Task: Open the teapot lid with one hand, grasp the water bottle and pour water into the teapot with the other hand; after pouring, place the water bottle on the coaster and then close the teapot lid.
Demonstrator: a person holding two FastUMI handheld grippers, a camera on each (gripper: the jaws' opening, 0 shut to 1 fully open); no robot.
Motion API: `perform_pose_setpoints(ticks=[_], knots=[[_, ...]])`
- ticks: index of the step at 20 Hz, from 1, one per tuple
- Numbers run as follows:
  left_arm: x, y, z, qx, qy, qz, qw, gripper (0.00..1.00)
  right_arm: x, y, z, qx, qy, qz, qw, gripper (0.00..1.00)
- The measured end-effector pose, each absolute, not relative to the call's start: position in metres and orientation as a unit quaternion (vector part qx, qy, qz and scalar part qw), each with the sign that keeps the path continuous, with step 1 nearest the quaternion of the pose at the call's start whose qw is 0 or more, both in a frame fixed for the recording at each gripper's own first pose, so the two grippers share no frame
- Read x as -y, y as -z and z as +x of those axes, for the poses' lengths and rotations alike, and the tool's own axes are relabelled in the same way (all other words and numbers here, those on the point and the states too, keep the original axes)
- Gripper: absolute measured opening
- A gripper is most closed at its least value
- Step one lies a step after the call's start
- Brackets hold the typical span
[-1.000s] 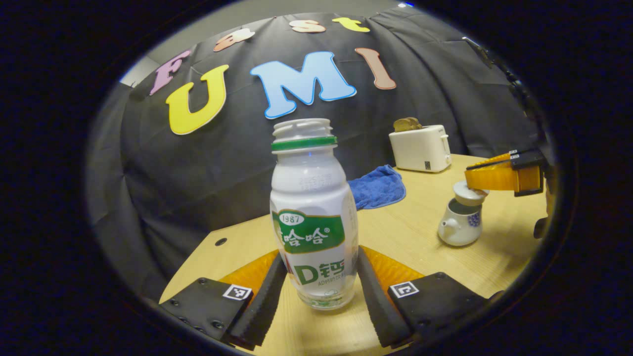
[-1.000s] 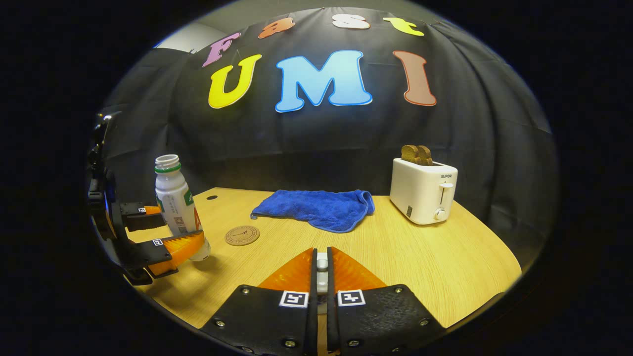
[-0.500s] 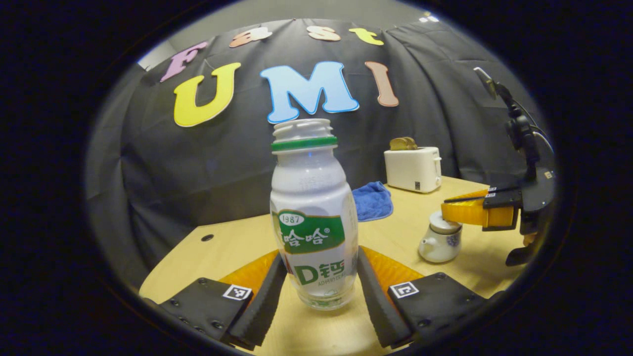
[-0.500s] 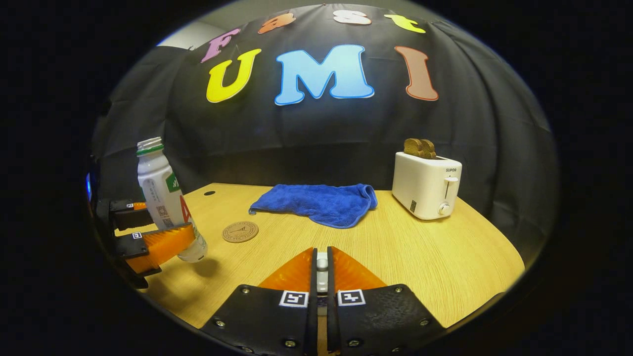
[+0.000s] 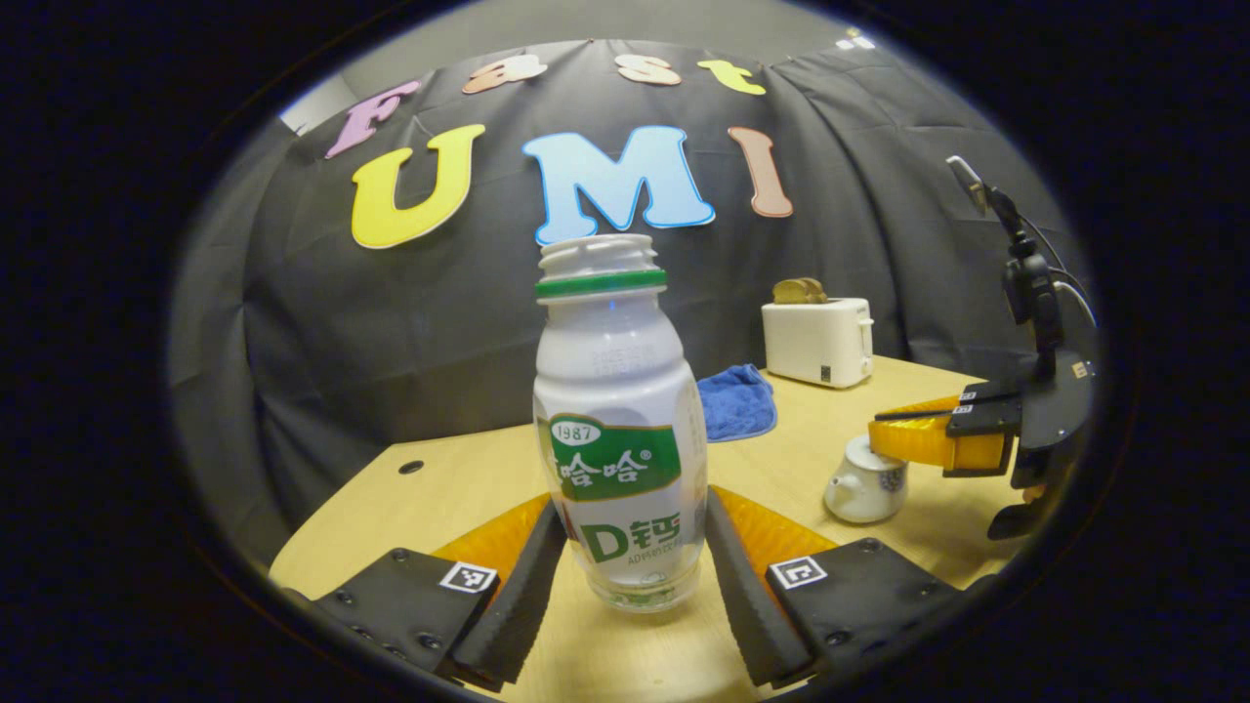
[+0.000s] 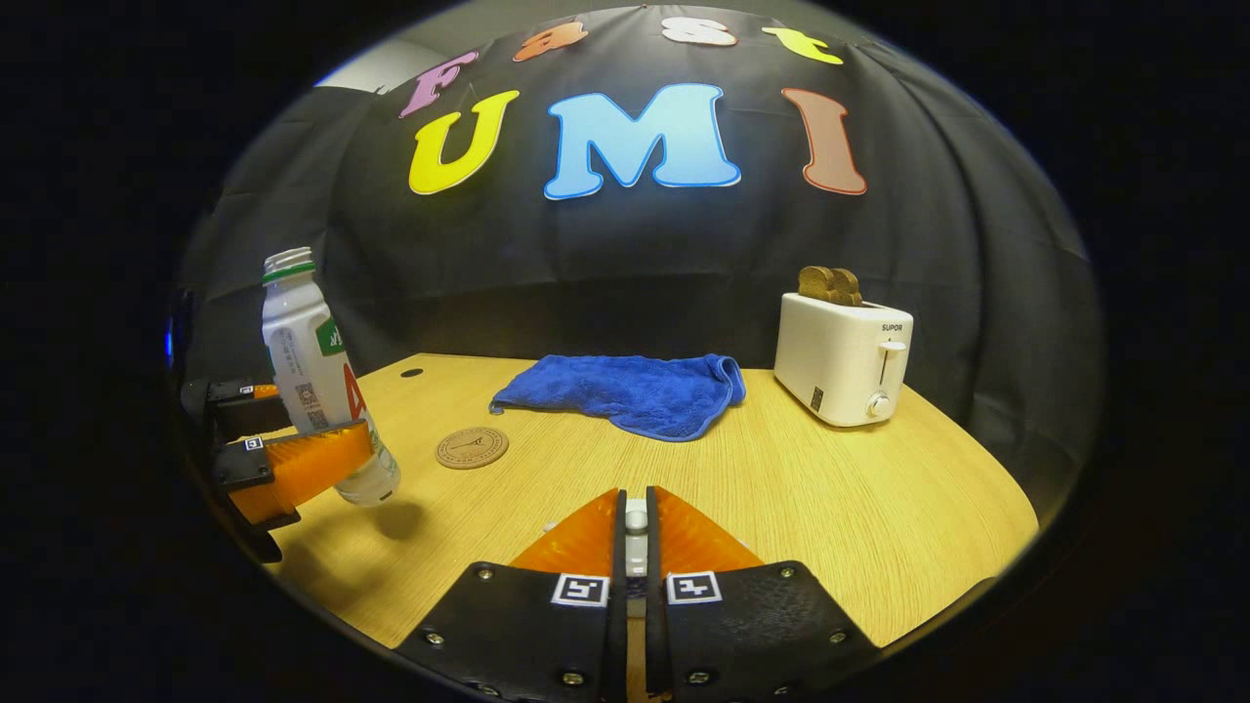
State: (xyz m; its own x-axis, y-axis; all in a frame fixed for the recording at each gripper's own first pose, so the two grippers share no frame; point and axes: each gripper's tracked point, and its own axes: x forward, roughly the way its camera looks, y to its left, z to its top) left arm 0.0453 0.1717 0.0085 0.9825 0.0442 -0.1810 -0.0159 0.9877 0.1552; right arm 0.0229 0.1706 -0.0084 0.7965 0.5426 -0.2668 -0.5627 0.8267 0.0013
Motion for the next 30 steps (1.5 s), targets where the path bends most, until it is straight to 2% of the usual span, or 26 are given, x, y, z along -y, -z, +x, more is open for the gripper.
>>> perform_pose_setpoints(ticks=[4,5,6,7,9,12,14,15,16,17,18,21,23,25,28,30], knots=[[-0.169,-0.007,0.046,-0.093,-0.017,0.071,0.993,0.8,-0.171,0.01,0.023,-0.128,-0.292,-0.036,0.947,0.07],[-0.169,-0.006,0.045,-0.093,-0.016,0.068,0.993,0.86,-0.171,0.01,0.023,-0.127,-0.292,-0.034,0.947,0.07],[-0.168,-0.006,0.045,-0.093,-0.016,0.066,0.993,0.86,-0.171,0.01,0.023,-0.127,-0.291,-0.033,0.948,0.08],[-0.168,-0.006,0.044,-0.093,-0.016,0.064,0.993,0.92,-0.171,0.01,0.023,-0.126,-0.29,-0.032,0.948,0.07],[-0.167,-0.004,0.045,-0.094,-0.017,0.064,0.993,0.81,-0.17,0.009,0.023,-0.126,-0.288,-0.028,0.949,0.09],[-0.167,-0.006,0.044,-0.093,-0.018,0.065,0.993,0.81,-0.173,0.011,0.025,-0.13,-0.291,-0.018,0.948,0.13],[-0.168,-0.007,0.046,-0.092,-0.02,0.067,0.993,0.81,-0.178,0.01,0.02,-0.133,-0.301,-0.009,0.944,0.31],[-0.169,-0.008,0.045,-0.092,-0.021,0.067,0.993,0.81,-0.179,0.011,0.021,-0.13,-0.3,-0.014,0.945,0.56],[-0.17,-0.008,0.045,-0.091,-0.022,0.067,0.993,0.81,-0.176,0.009,0.02,-0.124,-0.294,-0.022,0.947,0.67],[-0.17,-0.007,0.046,-0.092,-0.022,0.067,0.993,0.81,-0.174,0.007,0.02,-0.116,-0.291,-0.028,0.949,0.89],[-0.17,-0.006,0.047,-0.092,-0.022,0.066,0.993,0.81,-0.174,0.005,0.019,-0.11,-0.291,-0.03,0.95,0.93],[-0.169,-0.005,0.048,-0.094,-0.021,0.065,0.993,0.81,-0.175,-0.002,0.018,-0.096,-0.294,-0.032,0.95,0.92],[-0.168,-0.006,0.048,-0.094,-0.019,0.064,0.993,0.81,-0.176,-0.006,0.016,-0.087,-0.295,-0.034,0.951,0.96],[-0.165,-0.007,0.047,-0.092,-0.019,0.065,0.993,0.92,-0.171,-0.013,0.016,-0.076,-0.292,-0.036,0.953,0.96],[-0.162,-0.012,0.048,-0.09,-0.022,0.067,0.993,0.81,-0.153,-0.034,0.019,-0.055,-0.282,-0.028,0.957,0.96],[-0.162,-0.016,0.051,-0.087,-0.024,0.066,0.994,0.81,-0.137,-0.045,0.021,-0.045,-0.272,-0.024,0.961,0.96]])
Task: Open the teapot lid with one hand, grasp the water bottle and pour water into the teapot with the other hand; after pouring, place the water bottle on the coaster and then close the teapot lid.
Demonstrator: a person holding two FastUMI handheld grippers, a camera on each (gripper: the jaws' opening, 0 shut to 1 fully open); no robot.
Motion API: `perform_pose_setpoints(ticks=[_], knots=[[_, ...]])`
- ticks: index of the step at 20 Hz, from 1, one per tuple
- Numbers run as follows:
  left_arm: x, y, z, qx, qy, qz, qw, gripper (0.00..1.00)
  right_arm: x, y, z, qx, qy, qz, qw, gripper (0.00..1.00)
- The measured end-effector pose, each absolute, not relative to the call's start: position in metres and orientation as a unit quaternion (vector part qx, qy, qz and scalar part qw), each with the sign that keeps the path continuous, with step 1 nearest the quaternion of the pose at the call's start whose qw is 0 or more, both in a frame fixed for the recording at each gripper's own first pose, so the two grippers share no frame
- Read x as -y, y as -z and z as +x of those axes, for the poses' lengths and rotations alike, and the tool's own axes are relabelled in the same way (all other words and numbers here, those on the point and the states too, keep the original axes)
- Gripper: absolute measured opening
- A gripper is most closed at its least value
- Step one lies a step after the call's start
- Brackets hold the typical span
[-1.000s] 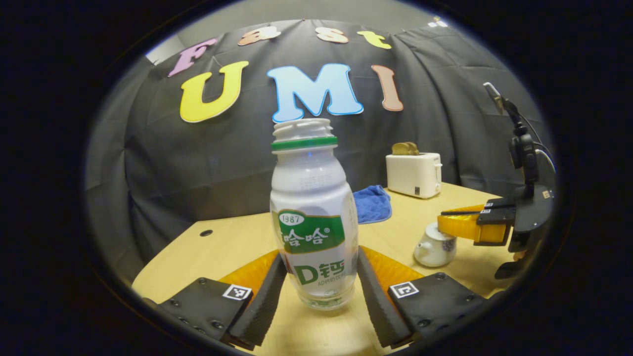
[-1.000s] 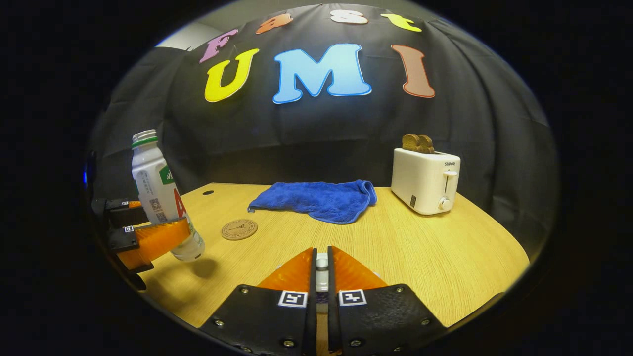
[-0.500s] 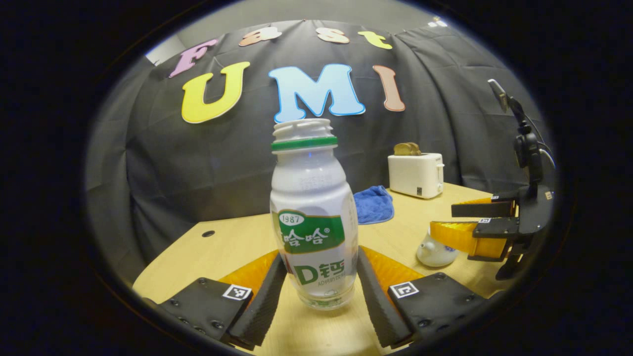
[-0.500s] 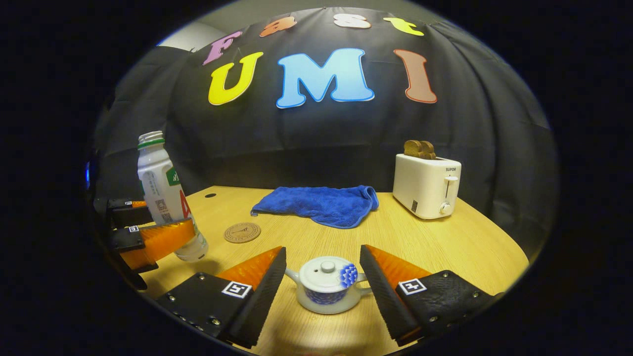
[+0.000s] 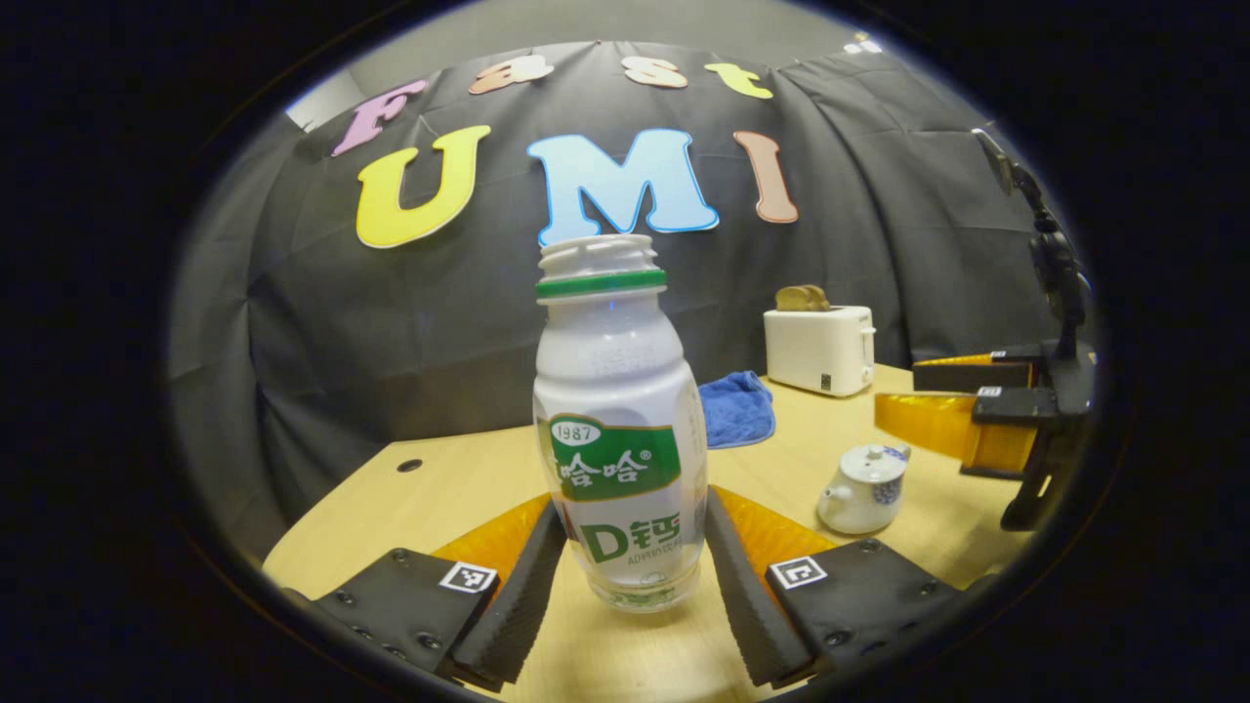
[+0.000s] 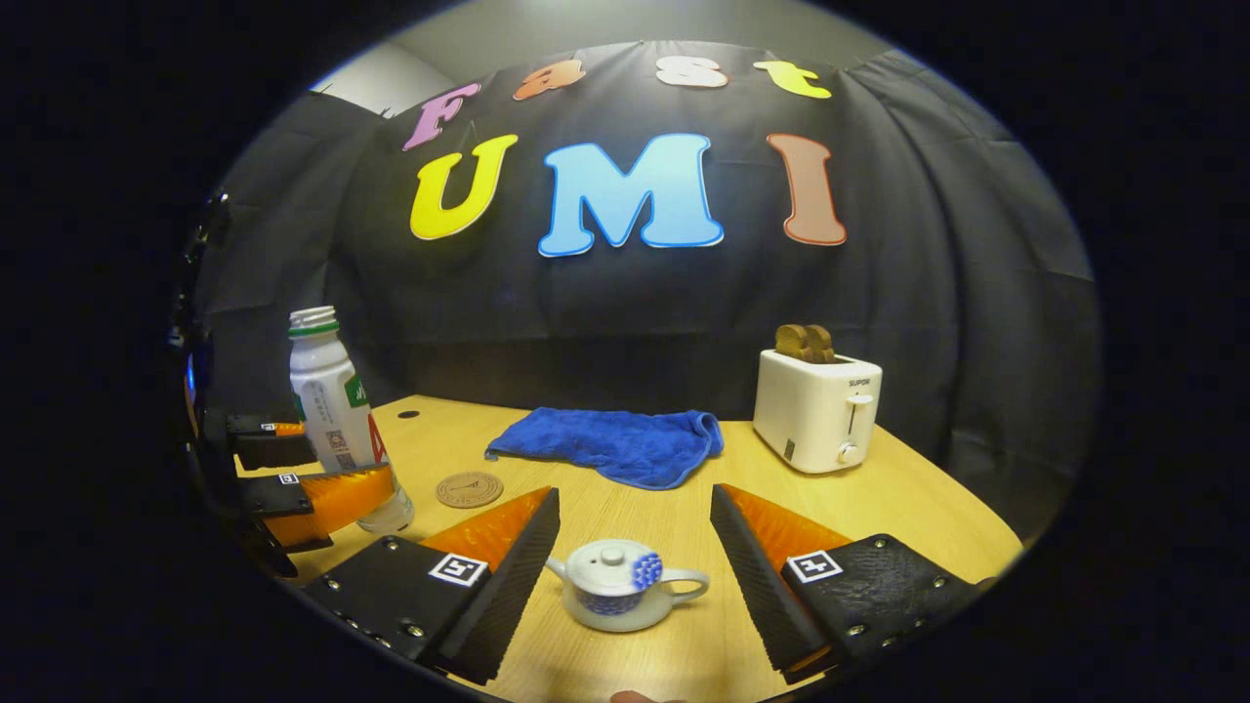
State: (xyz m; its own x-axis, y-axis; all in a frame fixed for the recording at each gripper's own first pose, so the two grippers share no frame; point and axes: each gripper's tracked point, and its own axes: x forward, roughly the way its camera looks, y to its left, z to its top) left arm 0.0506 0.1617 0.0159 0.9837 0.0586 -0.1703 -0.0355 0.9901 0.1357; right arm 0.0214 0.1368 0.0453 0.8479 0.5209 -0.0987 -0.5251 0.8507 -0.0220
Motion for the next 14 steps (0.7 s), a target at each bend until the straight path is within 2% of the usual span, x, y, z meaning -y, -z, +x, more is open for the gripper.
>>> perform_pose_setpoints(ticks=[1,3,4,11,12,14], knots=[[-0.163,-0.017,0.052,-0.086,-0.025,0.067,0.994,0.92,-0.128,-0.05,0.022,-0.041,-0.266,-0.022,0.963,0.96],[-0.169,-0.018,0.062,-0.088,-0.032,0.068,0.993,0.92,-0.113,-0.053,0.022,-0.039,-0.259,-0.015,0.965,0.96],[-0.174,-0.017,0.066,-0.091,-0.035,0.066,0.993,0.86,-0.107,-0.054,0.021,-0.04,-0.256,-0.01,0.966,0.96],[-0.213,-0.006,0.133,-0.105,-0.049,0.021,0.993,0.86,-0.082,-0.042,0.017,-0.052,-0.246,0.006,0.968,0.96],[-0.217,-0.006,0.144,-0.104,-0.051,0.015,0.993,0.89,-0.081,-0.04,0.018,-0.054,-0.246,0.008,0.968,0.96],[-0.227,-0.006,0.162,-0.099,-0.057,0.014,0.993,0.86,-0.079,-0.037,0.018,-0.058,-0.246,0.01,0.968,0.96]])
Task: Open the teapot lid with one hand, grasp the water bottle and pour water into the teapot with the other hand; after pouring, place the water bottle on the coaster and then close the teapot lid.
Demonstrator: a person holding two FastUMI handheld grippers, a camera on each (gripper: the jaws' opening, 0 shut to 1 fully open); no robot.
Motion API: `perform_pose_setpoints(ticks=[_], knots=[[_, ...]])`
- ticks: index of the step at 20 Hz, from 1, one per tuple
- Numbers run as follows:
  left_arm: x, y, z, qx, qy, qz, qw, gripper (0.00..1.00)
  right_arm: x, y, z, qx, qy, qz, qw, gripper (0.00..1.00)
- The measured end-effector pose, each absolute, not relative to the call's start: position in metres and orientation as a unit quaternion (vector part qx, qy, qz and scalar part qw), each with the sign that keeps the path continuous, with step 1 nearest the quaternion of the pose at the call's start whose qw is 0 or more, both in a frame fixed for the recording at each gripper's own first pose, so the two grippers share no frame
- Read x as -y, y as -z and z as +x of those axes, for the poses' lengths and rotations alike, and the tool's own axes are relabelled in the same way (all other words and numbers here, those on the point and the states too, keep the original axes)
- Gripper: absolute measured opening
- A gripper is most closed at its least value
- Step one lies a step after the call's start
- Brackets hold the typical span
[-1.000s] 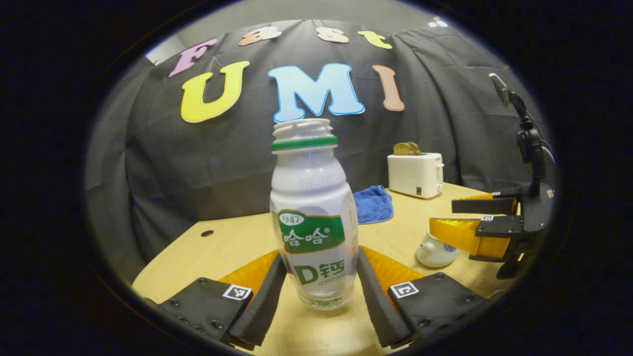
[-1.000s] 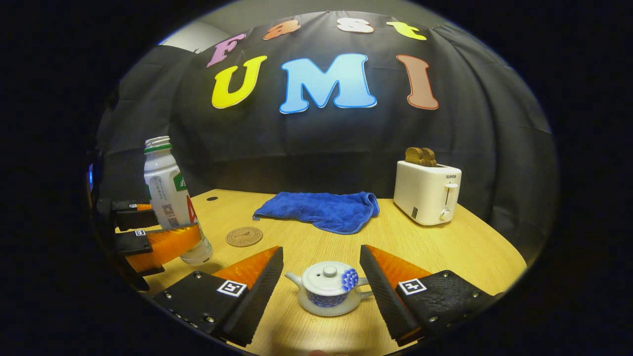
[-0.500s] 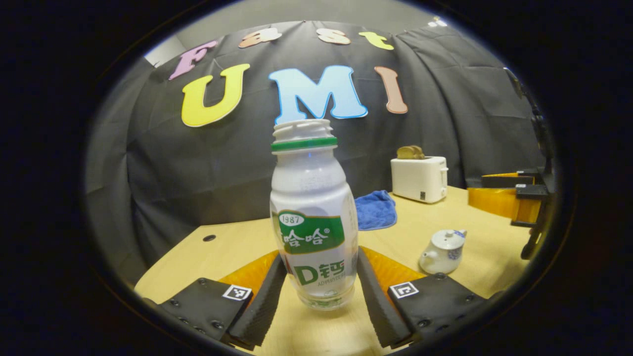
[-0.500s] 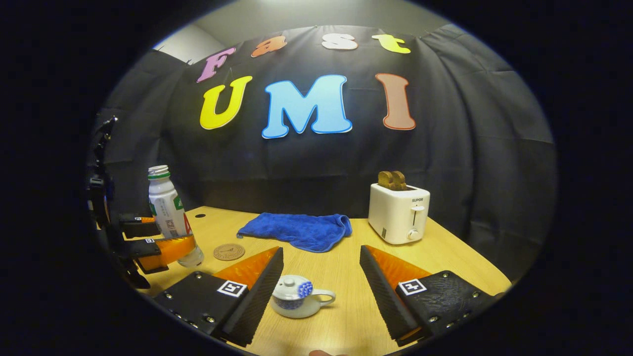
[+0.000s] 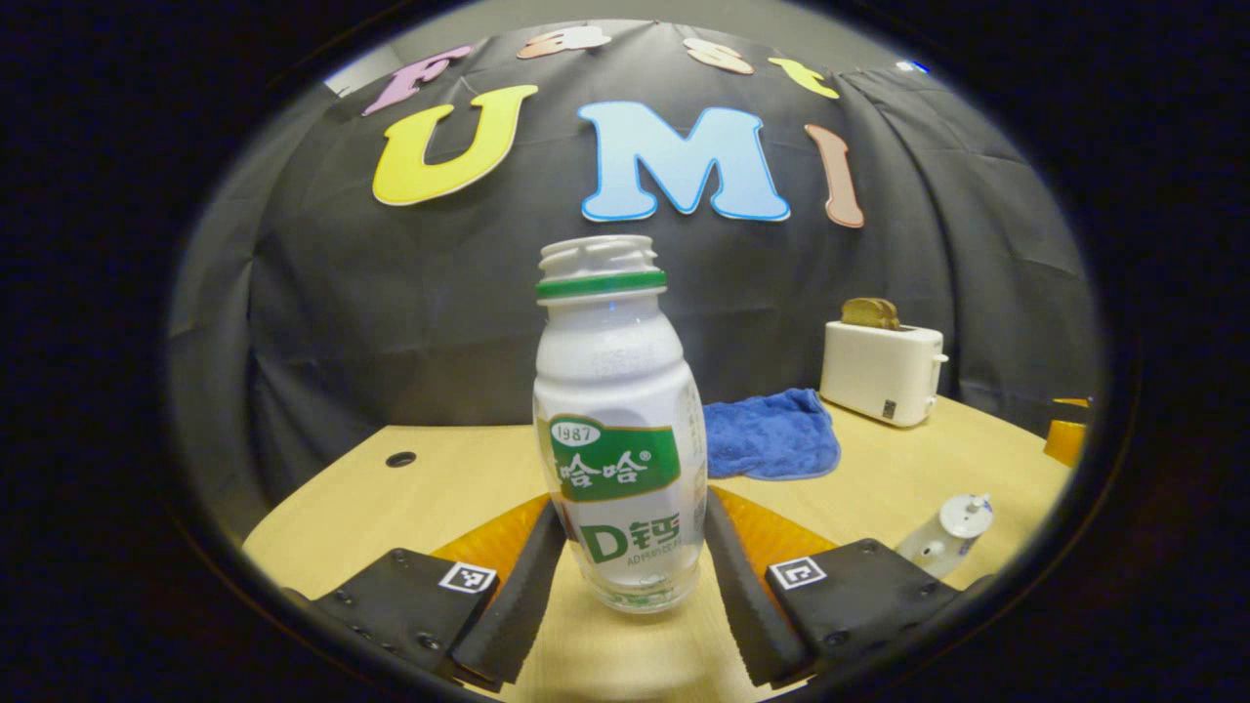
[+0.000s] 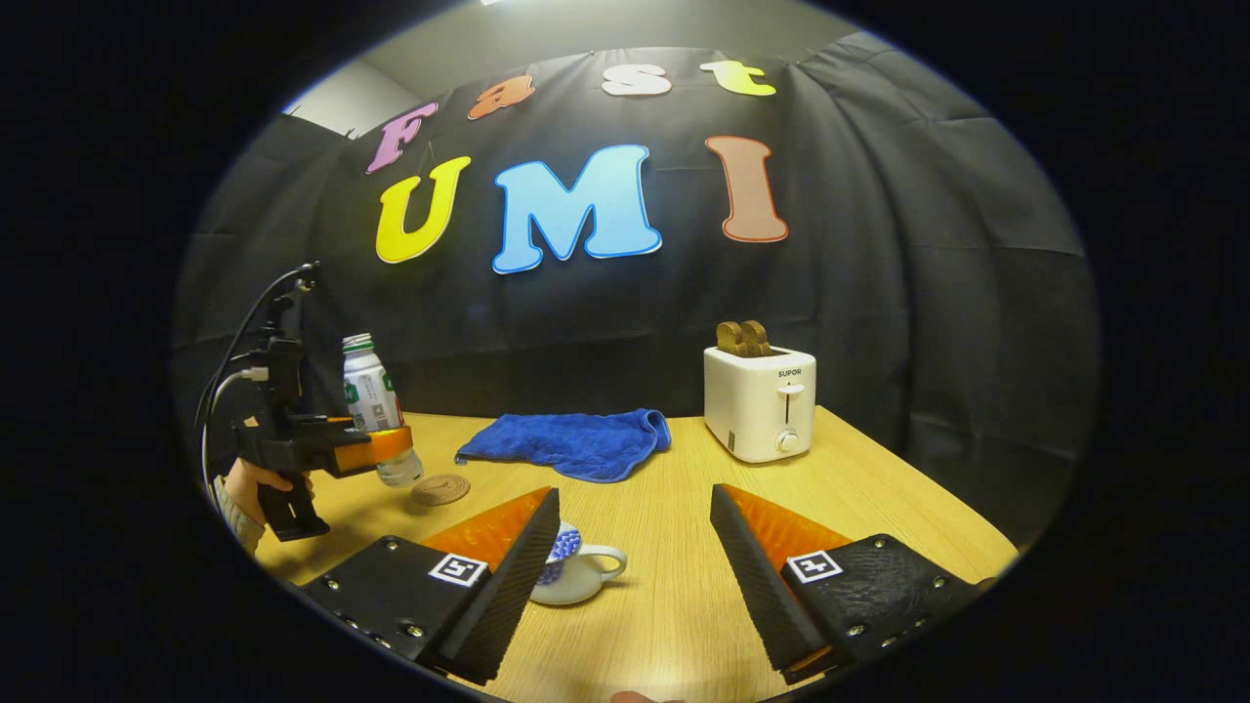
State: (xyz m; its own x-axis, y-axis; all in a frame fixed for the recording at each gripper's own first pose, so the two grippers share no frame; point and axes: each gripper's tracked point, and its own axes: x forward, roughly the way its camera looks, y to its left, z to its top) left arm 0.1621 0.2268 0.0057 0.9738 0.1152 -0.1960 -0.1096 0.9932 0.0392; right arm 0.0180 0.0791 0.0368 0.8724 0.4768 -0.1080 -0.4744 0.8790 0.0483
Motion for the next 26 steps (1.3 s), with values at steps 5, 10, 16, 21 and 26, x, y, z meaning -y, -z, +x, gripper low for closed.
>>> perform_pose_setpoints(ticks=[5,10,16,21,26], knots=[[-0.225,0.007,0.204,-0.099,-0.043,0.035,0.994,0.86,-0.077,-0.027,0.022,-0.068,-0.245,0.012,0.967,0.96],[-0.23,0.029,0.216,-0.123,-0.036,0.045,0.991,0.92,-0.073,-0.02,0.025,-0.075,-0.241,0.011,0.967,0.96],[-0.233,0.045,0.224,-0.134,-0.037,0.03,0.99,0.92,-0.071,-0.015,0.029,-0.081,-0.238,0.016,0.968,0.96],[-0.234,0.057,0.226,-0.139,-0.038,0.025,0.989,0.9,-0.075,-0.012,0.029,-0.083,-0.241,0.015,0.967,0.96],[-0.238,0.057,0.214,-0.139,-0.049,-0.01,0.989,1.0,-0.078,-0.01,0.028,-0.083,-0.244,0.011,0.966,0.96]])
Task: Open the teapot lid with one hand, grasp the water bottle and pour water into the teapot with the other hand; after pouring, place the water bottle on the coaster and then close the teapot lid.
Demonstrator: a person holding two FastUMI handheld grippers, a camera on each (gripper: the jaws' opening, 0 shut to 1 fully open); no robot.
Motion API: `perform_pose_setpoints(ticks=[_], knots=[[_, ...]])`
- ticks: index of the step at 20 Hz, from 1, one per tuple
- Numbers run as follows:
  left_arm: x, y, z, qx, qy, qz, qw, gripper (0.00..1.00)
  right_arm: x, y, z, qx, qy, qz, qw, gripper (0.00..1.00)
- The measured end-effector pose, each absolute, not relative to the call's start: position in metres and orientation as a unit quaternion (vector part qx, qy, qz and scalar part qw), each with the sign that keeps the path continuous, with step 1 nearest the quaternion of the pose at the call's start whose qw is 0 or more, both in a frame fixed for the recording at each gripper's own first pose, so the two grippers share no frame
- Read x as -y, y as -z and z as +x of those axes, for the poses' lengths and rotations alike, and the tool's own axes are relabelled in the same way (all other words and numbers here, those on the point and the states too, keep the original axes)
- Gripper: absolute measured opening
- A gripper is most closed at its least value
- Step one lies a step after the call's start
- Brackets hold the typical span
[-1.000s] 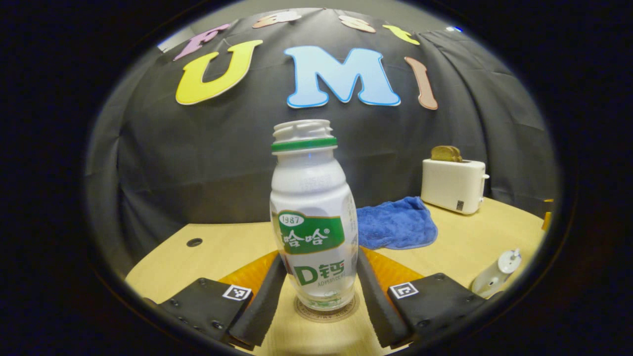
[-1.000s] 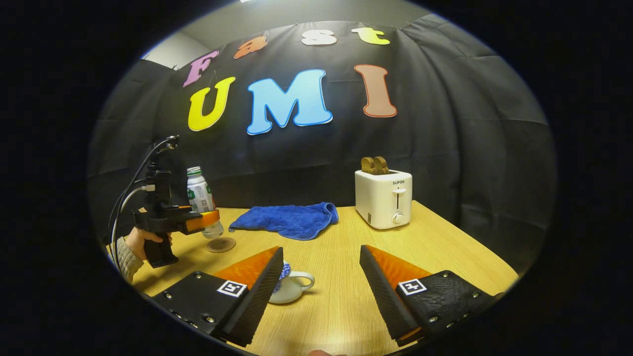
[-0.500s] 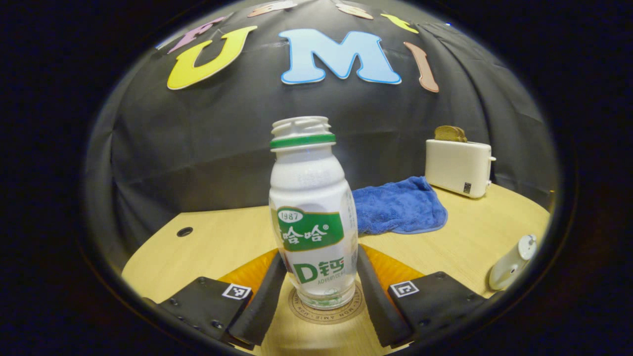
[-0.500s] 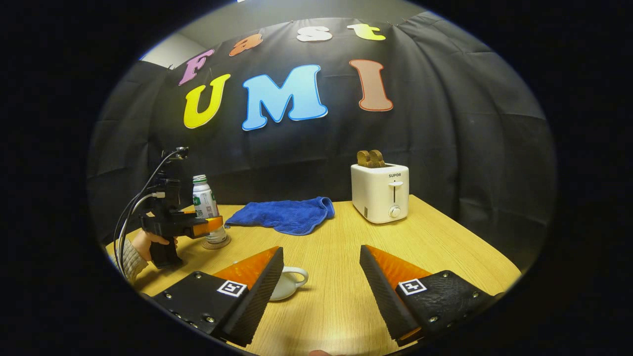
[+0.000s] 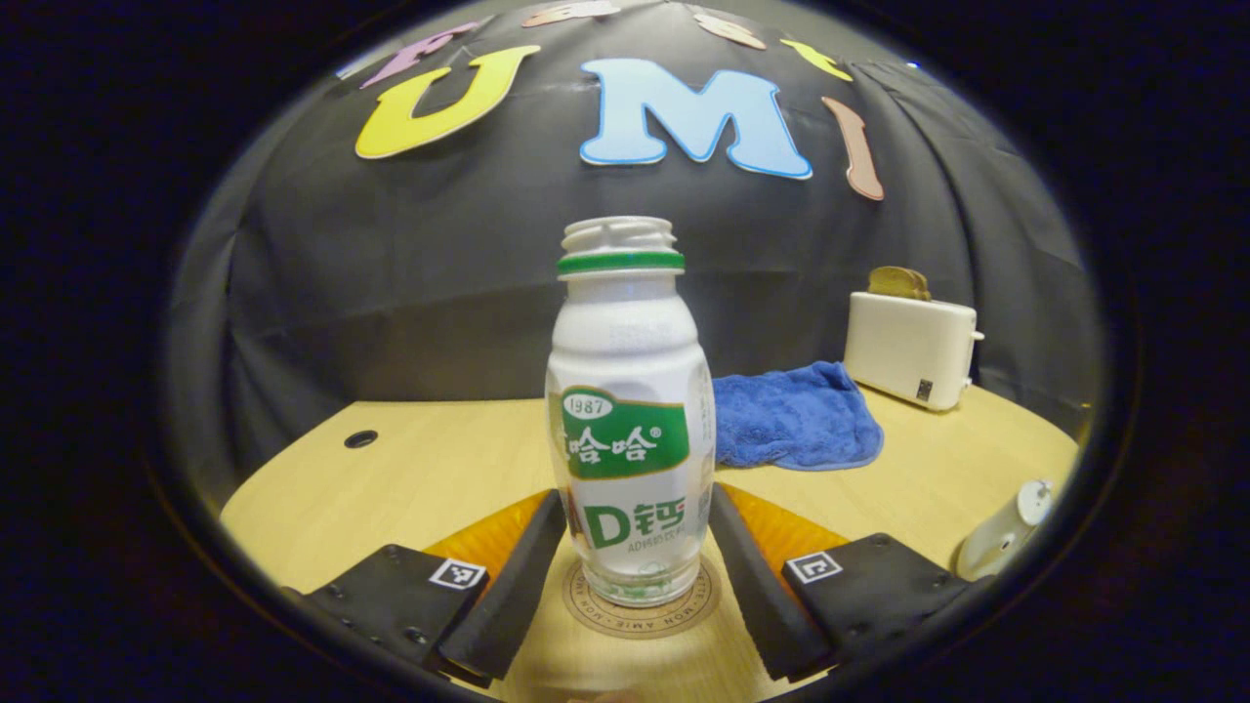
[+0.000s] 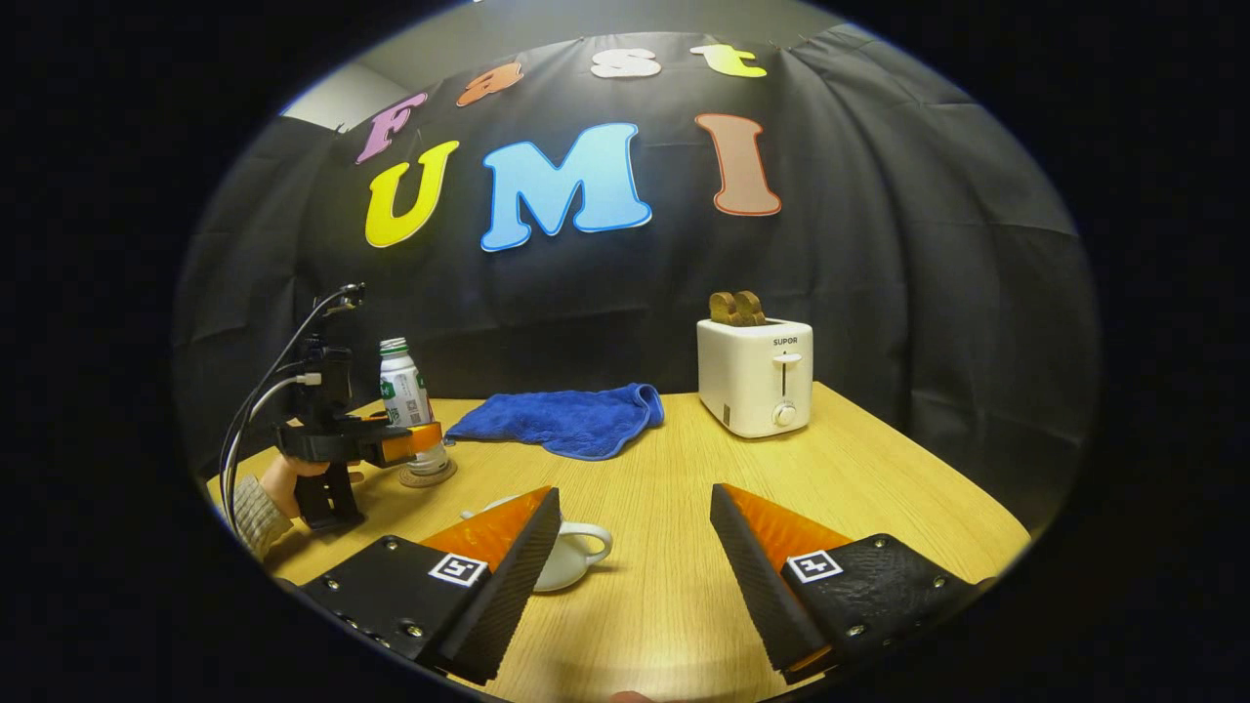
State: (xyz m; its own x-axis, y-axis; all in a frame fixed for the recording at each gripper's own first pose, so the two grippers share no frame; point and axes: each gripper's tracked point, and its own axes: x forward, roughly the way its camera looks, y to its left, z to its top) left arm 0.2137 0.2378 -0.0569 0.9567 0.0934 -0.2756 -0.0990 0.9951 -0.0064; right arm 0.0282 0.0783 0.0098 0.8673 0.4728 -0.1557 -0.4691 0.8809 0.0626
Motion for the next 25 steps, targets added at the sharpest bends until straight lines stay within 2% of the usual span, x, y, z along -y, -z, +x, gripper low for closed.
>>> perform_pose_setpoints(ticks=[2,4,6,15,16,18,25], knots=[[-0.238,0.06,0.207,-0.144,-0.049,-0.011,0.988,0.97,-0.08,-0.009,0.027,-0.082,-0.245,0.012,0.966,0.96],[-0.237,0.057,0.195,-0.139,-0.05,-0.005,0.989,1.0,-0.082,-0.01,0.026,-0.081,-0.246,0.011,0.966,0.96],[-0.235,0.049,0.183,-0.128,-0.053,0.001,0.99,0.97,-0.083,-0.009,0.024,-0.081,-0.248,0.012,0.965,0.96],[-0.192,0.022,0.109,-0.097,-0.043,-0.013,0.994,1.0,-0.081,-0.021,0.003,-0.057,-0.247,0.003,0.967,0.96],[-0.184,0.016,0.098,-0.091,-0.043,-0.01,0.995,0.89,-0.08,-0.021,0.0,-0.056,-0.247,0.003,0.967,0.96],[-0.175,0.0,0.075,-0.07,-0.049,-0.002,0.996,1.0,-0.078,-0.02,-0.009,-0.051,-0.246,-0.002,0.968,0.96],[-0.144,-0.029,0.002,-0.019,-0.076,0.017,0.997,1.0,-0.07,-0.013,-0.033,-0.036,-0.25,-0.007,0.968,0.96]])
